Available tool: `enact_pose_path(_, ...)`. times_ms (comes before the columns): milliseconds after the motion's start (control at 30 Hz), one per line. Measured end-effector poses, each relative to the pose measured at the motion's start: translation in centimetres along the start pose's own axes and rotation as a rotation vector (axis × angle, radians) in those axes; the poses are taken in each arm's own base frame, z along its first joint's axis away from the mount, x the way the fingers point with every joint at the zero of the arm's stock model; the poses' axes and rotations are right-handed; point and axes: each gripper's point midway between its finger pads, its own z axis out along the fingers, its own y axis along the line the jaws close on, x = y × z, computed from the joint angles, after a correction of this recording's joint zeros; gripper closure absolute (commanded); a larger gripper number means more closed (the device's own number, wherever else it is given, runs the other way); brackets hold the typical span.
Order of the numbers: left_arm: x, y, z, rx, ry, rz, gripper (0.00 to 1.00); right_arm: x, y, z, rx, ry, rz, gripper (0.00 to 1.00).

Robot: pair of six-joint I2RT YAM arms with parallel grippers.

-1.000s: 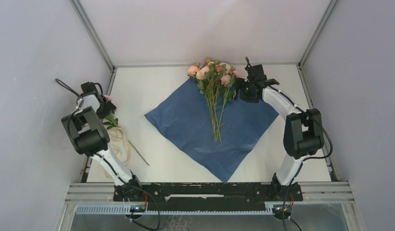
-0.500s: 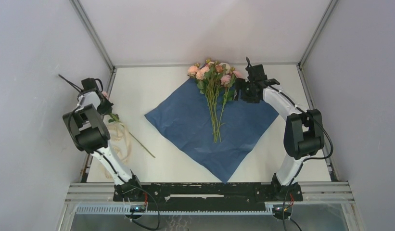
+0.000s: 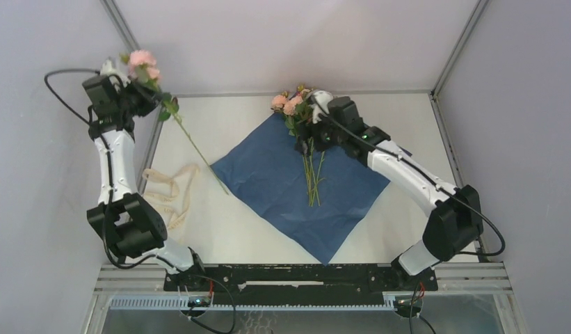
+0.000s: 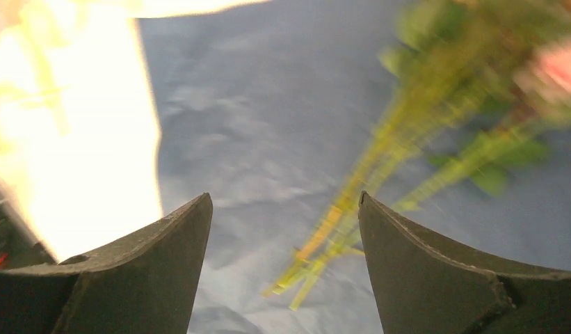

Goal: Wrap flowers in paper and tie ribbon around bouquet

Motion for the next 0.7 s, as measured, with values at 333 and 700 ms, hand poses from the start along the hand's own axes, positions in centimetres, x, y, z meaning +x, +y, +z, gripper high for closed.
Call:
enact_pose_path(333,1.8,-21.2,-9.1,0.494,0.021,0.387,1.0,-7.9,15.3,-2.3,-0.545,-0.338,-0.092,0.0)
enact_pose_path(700,10.7,-25.5,-8.7,0.634,0.294,0.25,1.0,-5.2,20.2,4.9,-0.722,-0.243,0.141,0.11)
